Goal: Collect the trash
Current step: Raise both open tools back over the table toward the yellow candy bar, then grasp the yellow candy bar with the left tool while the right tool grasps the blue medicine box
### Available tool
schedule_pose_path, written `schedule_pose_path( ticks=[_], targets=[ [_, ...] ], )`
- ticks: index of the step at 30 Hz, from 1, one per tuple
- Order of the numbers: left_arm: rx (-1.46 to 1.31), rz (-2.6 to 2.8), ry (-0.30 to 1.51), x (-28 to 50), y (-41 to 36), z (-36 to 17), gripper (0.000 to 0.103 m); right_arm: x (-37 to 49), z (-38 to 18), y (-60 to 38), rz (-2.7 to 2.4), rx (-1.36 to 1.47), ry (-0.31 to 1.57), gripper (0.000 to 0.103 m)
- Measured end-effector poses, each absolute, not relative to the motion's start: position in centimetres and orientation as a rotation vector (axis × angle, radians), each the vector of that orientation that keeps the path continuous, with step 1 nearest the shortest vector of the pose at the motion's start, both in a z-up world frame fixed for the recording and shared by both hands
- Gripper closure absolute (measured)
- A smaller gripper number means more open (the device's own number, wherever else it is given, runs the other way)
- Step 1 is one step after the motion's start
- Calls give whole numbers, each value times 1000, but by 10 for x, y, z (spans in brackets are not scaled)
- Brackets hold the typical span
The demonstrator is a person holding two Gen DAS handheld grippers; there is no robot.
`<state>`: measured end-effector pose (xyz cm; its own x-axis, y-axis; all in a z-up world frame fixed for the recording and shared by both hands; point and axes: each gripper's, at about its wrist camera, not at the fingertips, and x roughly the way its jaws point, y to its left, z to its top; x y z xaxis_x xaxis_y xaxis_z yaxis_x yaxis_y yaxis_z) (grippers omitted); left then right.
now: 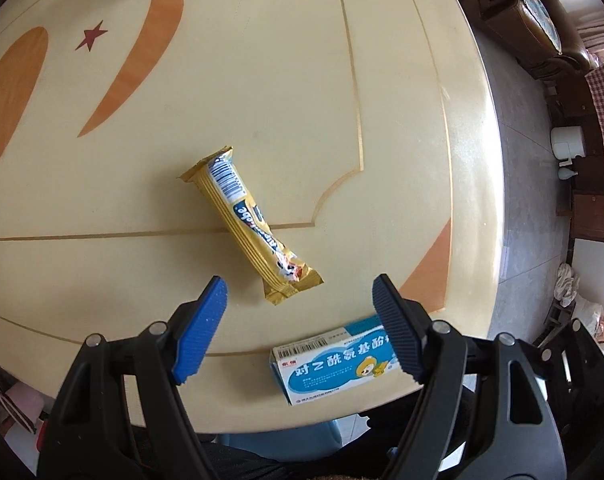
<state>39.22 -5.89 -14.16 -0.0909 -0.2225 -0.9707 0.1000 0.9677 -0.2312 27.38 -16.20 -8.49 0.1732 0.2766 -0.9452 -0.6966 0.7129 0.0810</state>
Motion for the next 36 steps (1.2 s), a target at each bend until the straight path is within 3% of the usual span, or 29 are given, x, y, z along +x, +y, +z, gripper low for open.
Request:
schedule_pose_path(
  ticks=[14,26,28,31,36],
  targets=[
    [-195,-254,1689,419,-49,-177,30,263,-154,-119,899,-734,1237,25],
    [-203,-254,1695,434,-50,-185,32,256,-179,-110,920,-870,1217,23],
    [-186,-238,1685,435,-48,-183,44,257,-181,-111,920,-843,1242,23],
    [-155,-232,1685,433,-39,-182,50,266,-185,-117,868,-804,1260,7],
    [-186,-215,1703,437,-36,-182,51,266,-182,-125,843,-715,1255,6]
  ],
)
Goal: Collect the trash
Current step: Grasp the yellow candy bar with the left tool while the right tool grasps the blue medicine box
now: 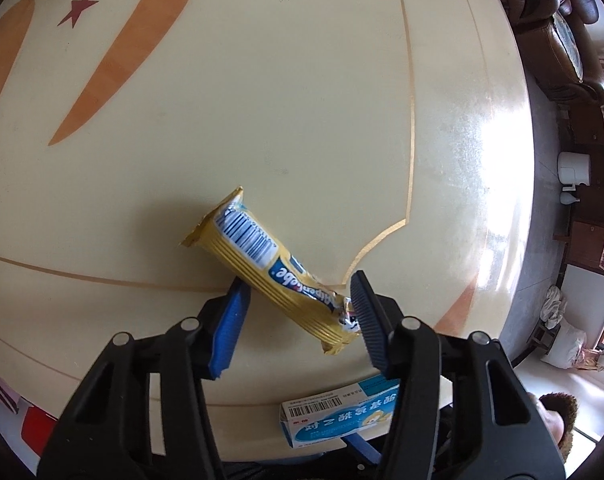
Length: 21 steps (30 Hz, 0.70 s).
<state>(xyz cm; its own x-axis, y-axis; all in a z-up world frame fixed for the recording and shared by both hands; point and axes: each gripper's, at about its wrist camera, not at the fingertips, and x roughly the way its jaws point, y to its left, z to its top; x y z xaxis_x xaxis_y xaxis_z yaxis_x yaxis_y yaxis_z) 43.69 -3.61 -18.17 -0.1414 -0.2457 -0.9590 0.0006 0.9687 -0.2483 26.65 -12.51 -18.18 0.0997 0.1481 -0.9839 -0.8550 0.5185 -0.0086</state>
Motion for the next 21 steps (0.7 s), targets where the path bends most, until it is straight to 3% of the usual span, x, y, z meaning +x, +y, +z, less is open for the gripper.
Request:
schedule_pose_path(
  ticks=[3,5,8,13,21],
  targets=[
    [-183,-201,1710,436,-34,-183,53,262,-178,-133,812,-668,1240,11],
    [-188,-176,1715,437,-31,-182,58,256,-174,-139,805,-650,1224,22],
    [-178,-160,1723,437,-28,-182,69,247,-170,-144,760,-608,1221,26],
    [-143,-178,1736,429,-31,-183,83,236,-166,-153,691,-568,1223,28],
    [-49,-215,1701,416,-36,-177,87,252,-155,-155,611,-477,1250,30]
  ],
)
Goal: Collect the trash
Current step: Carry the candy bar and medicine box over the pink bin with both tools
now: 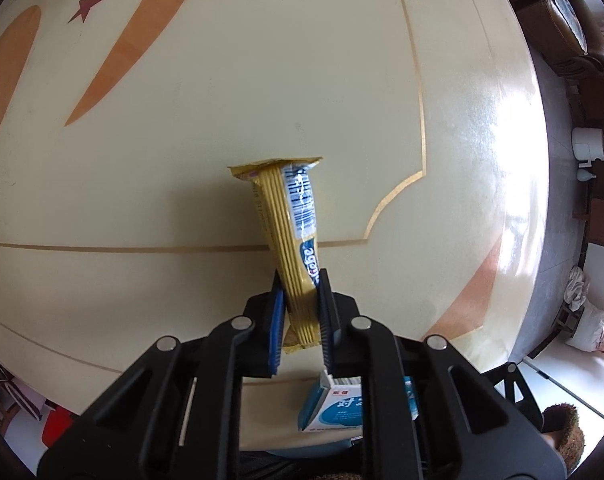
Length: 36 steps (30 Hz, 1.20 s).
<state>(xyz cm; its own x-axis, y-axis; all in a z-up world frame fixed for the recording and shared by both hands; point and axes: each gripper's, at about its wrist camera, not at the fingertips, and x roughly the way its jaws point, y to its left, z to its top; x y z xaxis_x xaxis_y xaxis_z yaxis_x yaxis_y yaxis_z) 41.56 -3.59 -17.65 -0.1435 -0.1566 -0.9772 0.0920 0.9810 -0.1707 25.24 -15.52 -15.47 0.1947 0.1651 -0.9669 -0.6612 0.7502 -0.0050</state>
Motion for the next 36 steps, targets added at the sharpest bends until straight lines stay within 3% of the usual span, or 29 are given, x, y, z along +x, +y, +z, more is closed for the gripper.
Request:
schedule_pose_path(
  ticks=[20,24,27,36],
  targets=[
    [152,-275,1394,335,-83,-89,87,214,-100,-164,400,-335,1086,31],
    [187,-271,1330,294,-65,-80,87,201,-83,-159,385,-326,1054,31],
    [196,-283,1290,262,-9,-62,87,187,-71,-155,376,-318,1031,31],
    [221,-313,1220,186,9,-56,87,141,-42,-140,363,-300,971,31]
  ],
)
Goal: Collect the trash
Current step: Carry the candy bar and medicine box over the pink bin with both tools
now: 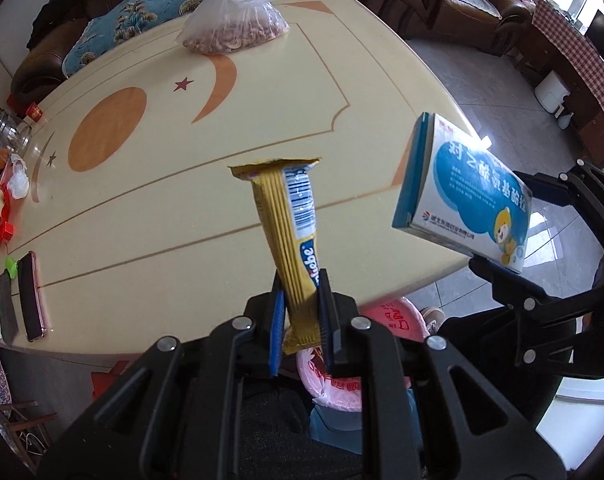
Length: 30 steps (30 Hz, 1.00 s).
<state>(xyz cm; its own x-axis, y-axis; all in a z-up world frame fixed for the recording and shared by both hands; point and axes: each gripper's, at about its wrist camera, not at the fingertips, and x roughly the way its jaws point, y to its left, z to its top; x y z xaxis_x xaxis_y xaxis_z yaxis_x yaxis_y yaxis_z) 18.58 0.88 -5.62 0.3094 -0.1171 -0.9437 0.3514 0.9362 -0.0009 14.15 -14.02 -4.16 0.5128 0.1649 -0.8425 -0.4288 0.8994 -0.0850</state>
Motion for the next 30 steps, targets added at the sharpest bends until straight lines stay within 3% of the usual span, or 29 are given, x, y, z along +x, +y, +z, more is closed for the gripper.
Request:
schedule_pose_path(
  ticks=[17,30],
  targets=[
    [246,-422,1181,84,1,-74,87,50,-42,-133,329,-270,971,31],
    [244,-462,1296,55,4,-161,87,4,-97,-134,295,-207,1024,31]
  ],
)
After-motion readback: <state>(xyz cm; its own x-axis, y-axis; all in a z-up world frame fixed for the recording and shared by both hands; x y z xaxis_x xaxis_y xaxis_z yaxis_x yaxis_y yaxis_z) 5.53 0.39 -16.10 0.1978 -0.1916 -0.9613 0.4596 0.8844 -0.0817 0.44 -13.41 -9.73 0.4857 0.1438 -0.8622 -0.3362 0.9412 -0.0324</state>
